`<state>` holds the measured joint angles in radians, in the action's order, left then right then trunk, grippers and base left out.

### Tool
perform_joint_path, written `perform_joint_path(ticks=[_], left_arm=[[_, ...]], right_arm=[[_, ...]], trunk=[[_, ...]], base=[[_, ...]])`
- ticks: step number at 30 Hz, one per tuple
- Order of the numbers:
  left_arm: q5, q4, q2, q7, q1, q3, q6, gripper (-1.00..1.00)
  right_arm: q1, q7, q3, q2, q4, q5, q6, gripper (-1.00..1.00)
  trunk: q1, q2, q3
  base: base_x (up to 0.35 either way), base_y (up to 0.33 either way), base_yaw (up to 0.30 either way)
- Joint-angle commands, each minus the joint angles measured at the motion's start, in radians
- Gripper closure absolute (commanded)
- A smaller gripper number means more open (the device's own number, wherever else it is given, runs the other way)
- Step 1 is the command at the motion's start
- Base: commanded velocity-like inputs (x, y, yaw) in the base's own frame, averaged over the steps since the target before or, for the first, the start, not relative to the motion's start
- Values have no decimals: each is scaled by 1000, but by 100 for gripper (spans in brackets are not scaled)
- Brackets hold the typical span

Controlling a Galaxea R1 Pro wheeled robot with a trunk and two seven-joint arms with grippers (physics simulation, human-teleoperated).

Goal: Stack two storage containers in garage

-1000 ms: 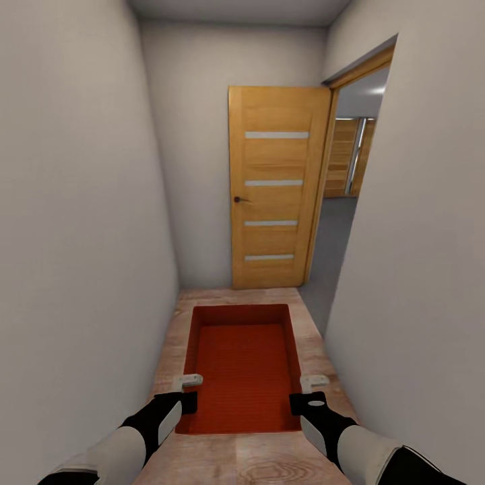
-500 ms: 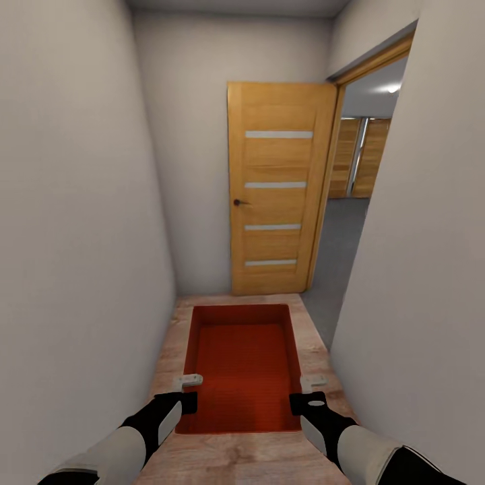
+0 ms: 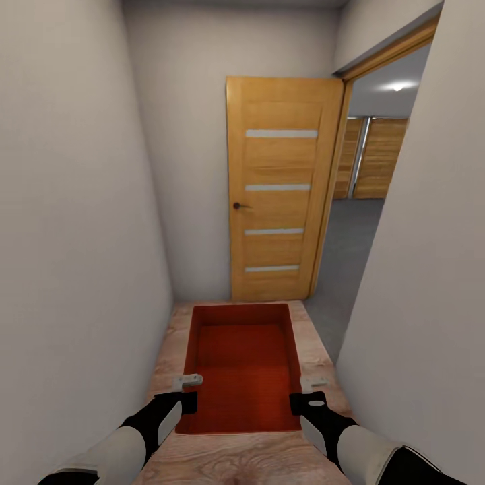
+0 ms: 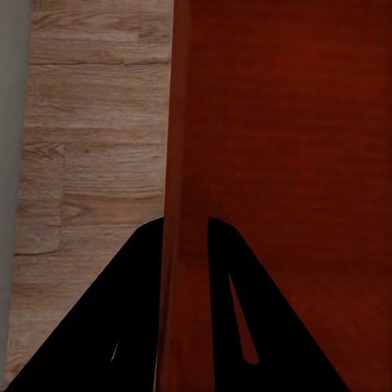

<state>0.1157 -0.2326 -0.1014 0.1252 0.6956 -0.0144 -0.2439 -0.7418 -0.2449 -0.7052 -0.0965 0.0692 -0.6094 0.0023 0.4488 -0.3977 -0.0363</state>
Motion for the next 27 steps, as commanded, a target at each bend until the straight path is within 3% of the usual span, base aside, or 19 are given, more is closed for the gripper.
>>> perform_joint_path(ticks=[1,27], left_arm=[[-2,-5,2,11,1,1,-6,100],[-2,-5,2,11,1,1,-6,100]], right_arm=[[-1,-7,0,1,-3,-16,0,100],[-1,-7,-1,1,-3,-16,0,100]], trunk=[[1,-2,-2],[1,-2,-2]], base=[[323,0,0],[323,0,0]])
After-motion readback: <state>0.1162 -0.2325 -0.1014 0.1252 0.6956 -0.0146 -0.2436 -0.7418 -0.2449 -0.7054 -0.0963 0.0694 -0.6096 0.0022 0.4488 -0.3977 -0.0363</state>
